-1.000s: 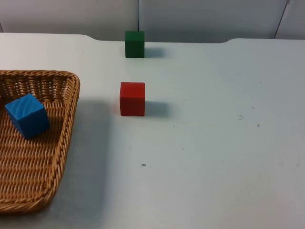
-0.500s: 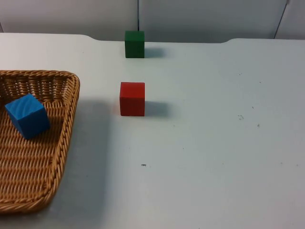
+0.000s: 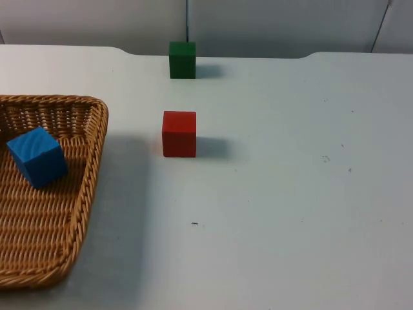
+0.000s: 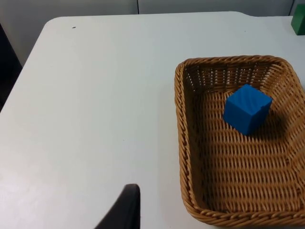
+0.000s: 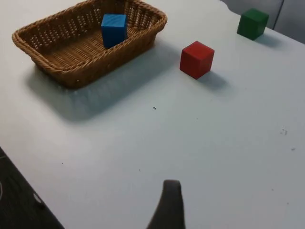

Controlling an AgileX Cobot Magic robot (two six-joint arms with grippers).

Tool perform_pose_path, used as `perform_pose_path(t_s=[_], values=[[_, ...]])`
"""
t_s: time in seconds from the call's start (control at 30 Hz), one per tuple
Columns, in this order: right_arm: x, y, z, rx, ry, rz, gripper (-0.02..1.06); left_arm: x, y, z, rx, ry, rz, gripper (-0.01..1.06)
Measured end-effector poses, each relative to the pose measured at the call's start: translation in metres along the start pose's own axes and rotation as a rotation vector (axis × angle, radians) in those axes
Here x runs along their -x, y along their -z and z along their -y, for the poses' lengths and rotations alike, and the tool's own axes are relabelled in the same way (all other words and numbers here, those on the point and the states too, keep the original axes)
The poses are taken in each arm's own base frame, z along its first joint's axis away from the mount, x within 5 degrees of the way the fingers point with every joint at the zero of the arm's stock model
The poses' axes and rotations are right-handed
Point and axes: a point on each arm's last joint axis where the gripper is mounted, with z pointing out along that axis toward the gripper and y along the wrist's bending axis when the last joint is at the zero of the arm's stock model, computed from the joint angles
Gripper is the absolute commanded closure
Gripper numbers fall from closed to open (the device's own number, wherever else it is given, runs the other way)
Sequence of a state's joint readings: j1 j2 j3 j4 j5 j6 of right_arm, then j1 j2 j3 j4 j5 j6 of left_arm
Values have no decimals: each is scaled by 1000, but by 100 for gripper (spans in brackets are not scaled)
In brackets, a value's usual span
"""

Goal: Pick up the basket with the left hand and place the blue cube into the basket with the right hand.

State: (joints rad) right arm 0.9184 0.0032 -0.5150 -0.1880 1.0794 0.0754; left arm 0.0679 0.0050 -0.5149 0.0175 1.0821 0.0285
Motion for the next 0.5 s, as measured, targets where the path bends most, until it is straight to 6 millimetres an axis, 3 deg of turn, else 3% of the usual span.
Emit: perform_pose_path(t_s=[0.37, 0.47, 0.5], values=[[0, 0, 1, -8, -13, 3, 31, 0, 0, 0, 0, 0, 0, 0], [0, 0, 1, -9, -12, 3, 3, 0, 0, 0, 0, 0, 0, 0], [0, 0, 1, -9, -12, 3, -1, 0, 0, 0, 0, 0, 0, 0]])
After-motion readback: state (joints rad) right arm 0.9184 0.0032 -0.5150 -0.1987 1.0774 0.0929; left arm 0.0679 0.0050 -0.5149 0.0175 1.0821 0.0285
